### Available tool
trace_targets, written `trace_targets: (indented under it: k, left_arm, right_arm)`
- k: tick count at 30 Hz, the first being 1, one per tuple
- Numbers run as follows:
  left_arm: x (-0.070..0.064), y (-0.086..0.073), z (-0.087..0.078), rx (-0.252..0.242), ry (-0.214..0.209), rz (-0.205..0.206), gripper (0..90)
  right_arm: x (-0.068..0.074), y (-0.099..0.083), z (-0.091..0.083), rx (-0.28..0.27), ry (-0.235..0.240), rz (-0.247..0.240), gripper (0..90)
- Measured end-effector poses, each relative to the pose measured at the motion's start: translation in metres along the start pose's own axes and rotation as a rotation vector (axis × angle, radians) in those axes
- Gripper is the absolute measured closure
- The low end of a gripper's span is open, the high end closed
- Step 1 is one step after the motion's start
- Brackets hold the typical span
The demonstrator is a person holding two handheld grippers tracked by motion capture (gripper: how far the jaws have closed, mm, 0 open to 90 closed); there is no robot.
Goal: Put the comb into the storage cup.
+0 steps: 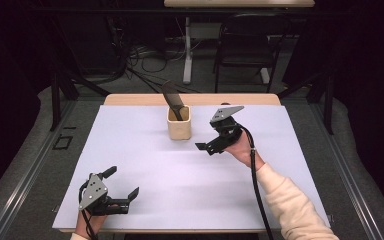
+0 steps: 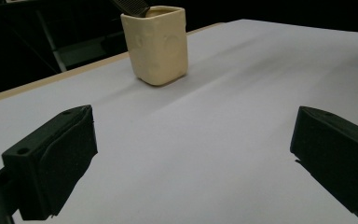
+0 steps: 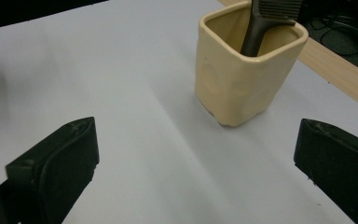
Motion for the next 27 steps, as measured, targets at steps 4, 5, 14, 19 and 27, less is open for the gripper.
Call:
trace_targets:
  k: [4,5,14,19,27]
  left_arm:
    - [0.0,0.0,0.0,0.0,0.002,0.0,0.6]
    - [0.0,0.0,0.0,0.0,0.002,-0.003,0.5]
    - [0.0,0.0,0.0,0.0,0.001,0.0,0.6]
    - [0.0,0.0,-0.001,-0.001,0.001,0.003,0.5]
    - [0.0,0.0,-0.001,0.001,0.0,0.002,0.5]
  right_arm:
    - [0.002,-0.009,-0.001,0.007,-0.009,-0.001,0.0]
    - [0.002,-0.011,-0.002,0.007,-0.01,0.005,0.0]
    - [0.004,-0.029,-0.006,0.033,-0.012,0.013,0.0]
    - [0.005,-0.038,-0.011,0.033,-0.017,0.023,0.0]
    - [0.01,-0.051,-0.019,0.047,-0.032,0.014,0.0]
Point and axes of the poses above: each handheld gripper's, and its own axes: z roughly forward along the jaws, y roughly out of its top, x roughly to its left, the point moved 1 cm from there along z, roughly forward along the jaws, and after that the axes turned 13 degrees about x, right-handed, at the moved point
